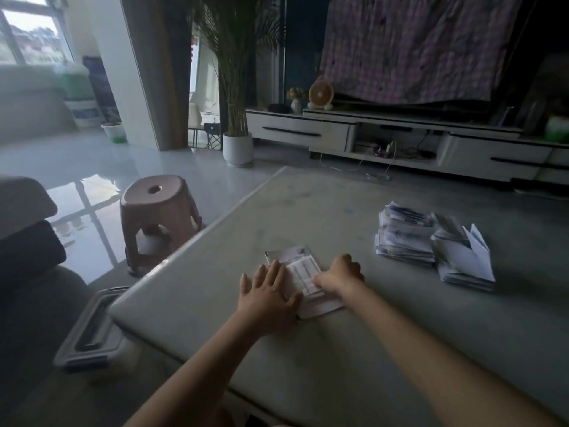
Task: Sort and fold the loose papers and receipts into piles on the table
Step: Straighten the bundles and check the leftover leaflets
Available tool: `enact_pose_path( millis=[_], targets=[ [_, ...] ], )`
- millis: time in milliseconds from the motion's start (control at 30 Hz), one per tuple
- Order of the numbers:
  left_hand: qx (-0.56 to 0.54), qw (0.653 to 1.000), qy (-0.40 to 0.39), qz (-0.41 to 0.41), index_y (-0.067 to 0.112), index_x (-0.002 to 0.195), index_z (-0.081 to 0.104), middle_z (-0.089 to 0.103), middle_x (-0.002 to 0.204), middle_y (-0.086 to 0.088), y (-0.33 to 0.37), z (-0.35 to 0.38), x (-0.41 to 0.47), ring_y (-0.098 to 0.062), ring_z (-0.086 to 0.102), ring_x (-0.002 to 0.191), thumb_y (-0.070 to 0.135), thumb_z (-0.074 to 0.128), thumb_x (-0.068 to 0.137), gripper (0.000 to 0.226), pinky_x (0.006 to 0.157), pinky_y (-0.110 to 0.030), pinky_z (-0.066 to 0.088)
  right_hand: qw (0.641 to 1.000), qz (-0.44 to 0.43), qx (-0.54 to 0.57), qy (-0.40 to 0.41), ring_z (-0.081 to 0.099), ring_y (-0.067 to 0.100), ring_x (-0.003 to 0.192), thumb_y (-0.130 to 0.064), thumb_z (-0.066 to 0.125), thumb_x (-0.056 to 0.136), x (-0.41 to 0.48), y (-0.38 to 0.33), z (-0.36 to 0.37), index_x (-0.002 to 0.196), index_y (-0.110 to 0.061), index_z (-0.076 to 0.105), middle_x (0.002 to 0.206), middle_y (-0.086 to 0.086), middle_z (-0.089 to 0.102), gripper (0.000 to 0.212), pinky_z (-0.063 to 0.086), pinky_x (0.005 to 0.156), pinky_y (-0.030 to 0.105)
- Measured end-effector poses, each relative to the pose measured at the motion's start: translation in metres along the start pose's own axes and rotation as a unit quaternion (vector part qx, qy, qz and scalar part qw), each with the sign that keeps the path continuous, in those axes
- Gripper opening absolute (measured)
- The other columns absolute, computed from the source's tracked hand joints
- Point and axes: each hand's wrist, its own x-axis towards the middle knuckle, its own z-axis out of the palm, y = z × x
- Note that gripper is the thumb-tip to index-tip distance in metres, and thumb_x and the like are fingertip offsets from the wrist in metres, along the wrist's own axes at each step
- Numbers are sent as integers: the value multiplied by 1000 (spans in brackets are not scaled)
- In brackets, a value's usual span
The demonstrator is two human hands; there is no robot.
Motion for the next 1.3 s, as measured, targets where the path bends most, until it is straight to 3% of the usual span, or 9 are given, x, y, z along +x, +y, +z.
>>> enact_pose_path(
  millis=[100,200,433,567,733,900,967,1133,1300],
  targets=[
    [-3,1000,-5,-4,22,149,-5,-12,157,3,1,0,-2,-19,-11,144,53,25,96,69,115,-44,-9,994,-9,14,-104,60,24,95,-10,66,77,6,-12,-16,106,1,60,112,14,59,32,47,74,28],
    [3,1000,1,6,22,149,-6,-13,157,3,0,0,-4,-19,-11,144,53,24,96,69,115,-44,-8,980,-23,45,-192,47,16,68,-3,49,87,-3,-17,-26,87,-8,57,89,11,50,9,38,59,23],
    [30,995,68,60,20,147,-14,-26,153,-3,-9,-6,-1,-21,-19,142,50,28,96,72,117,-44,-8,989,-104,34,-96,39,13,59,-7,46,85,-8,2,-15,62,-12,37,64,1,39,26,27,45,20],
    [3,988,113,102,30,148,-6,-16,156,-3,3,-15,26,-21,-7,145,50,30,96,66,116,-42,1,983,-39,176,28,58,25,87,-11,49,85,35,-2,-15,95,-1,61,99,18,64,18,39,65,25],
    [-11,991,90,103,24,146,22,35,147,-11,29,-23,102,-30,38,131,45,46,92,62,101,-36,33,979,13,168,118,54,36,114,-26,41,95,91,-18,-32,122,2,49,126,21,55,40,46,86,35],
    [-5,987,78,144,24,147,18,45,137,-10,52,-21,157,-29,40,126,43,52,90,69,99,-36,32,982,-11,27,189,49,35,119,-27,45,95,120,-24,-32,132,-5,35,133,18,45,44,42,92,39],
    [-8,983,78,164,31,140,34,48,131,-9,49,-27,166,-28,41,123,43,54,89,56,97,-34,33,973,-37,-106,201,50,32,118,-29,47,94,123,-27,-34,134,-6,36,132,17,45,47,43,90,37],
    [-13,978,51,204,25,126,54,50,125,-10,56,-33,183,-29,42,119,37,59,87,41,97,-35,37,893,-21,-421,155,48,27,110,-44,48,92,135,-30,-36,130,-8,47,127,16,48,52,37,66,30],
    [-12,971,49,234,15,120,57,51,126,-10,69,-22,188,-28,40,123,27,54,88,34,102,-37,32,906,-35,-387,169,40,31,118,-28,41,95,138,-23,-37,134,-4,39,131,19,39,45,38,88,35]
  ],
)
